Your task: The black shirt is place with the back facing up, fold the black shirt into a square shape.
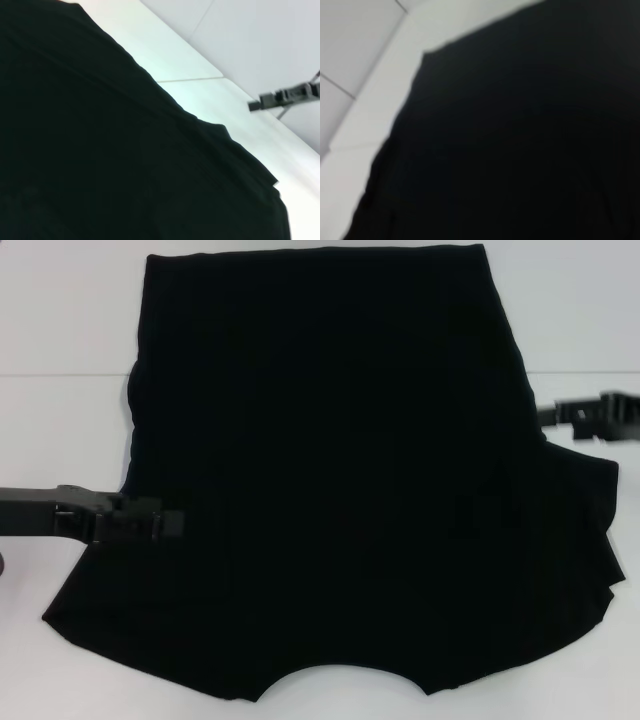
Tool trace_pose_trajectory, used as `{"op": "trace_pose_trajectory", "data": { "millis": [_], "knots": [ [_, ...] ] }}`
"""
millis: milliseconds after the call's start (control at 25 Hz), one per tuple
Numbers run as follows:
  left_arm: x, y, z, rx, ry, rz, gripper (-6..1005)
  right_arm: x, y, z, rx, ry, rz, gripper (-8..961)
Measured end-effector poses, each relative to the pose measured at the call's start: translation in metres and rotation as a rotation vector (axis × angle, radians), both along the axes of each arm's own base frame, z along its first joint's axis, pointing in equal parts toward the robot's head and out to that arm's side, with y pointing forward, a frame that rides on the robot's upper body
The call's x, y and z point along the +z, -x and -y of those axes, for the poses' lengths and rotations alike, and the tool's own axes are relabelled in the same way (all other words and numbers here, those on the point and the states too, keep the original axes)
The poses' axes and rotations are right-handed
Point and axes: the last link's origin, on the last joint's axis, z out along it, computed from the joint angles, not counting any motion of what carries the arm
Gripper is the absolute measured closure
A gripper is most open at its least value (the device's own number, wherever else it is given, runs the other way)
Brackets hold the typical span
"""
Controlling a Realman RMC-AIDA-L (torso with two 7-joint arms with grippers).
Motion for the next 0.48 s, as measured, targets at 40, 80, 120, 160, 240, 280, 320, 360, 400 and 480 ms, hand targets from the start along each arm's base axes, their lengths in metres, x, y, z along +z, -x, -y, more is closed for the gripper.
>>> {"op": "trace_pose_trajectory", "data": {
  "millis": [40, 80, 120, 160, 240, 280, 320, 360, 400, 480],
  "knots": [
    [-0.002, -0.001, -0.001, 0.001, -0.004, 0.001, 427, 0.002, -0.003, 0.003, -0.018, 0.014, 0.010, 151],
    [-0.002, -0.002, -0.003, 0.000, -0.006, 0.002, 427, 0.003, -0.006, 0.006, -0.042, 0.033, 0.020, 152],
    [-0.003, -0.004, -0.004, -0.003, -0.004, 0.004, 427, 0.005, -0.010, 0.010, -0.067, 0.049, 0.030, 152],
    [-0.003, -0.005, -0.005, -0.007, -0.002, 0.006, 427, 0.007, -0.014, 0.013, -0.091, 0.062, 0.039, 152],
    [-0.004, -0.009, -0.008, -0.015, 0.001, 0.009, 427, 0.009, -0.019, 0.018, -0.124, 0.082, 0.052, 152],
    [-0.004, -0.009, -0.008, -0.017, 0.002, 0.010, 427, 0.010, -0.021, 0.019, -0.141, 0.087, 0.057, 152],
    [-0.005, -0.011, -0.009, -0.020, 0.003, 0.011, 428, 0.010, -0.024, 0.021, -0.152, 0.094, 0.063, 153],
    [-0.005, -0.012, -0.010, -0.022, 0.004, 0.012, 428, 0.010, -0.026, 0.023, -0.161, 0.101, 0.069, 153],
    [-0.005, -0.012, -0.010, -0.024, 0.004, 0.012, 428, 0.009, -0.028, 0.024, -0.170, 0.108, 0.077, 153],
    [-0.005, -0.013, -0.012, -0.027, 0.000, 0.011, 428, 0.008, -0.032, 0.026, -0.184, 0.119, 0.099, 153]
  ]
}}
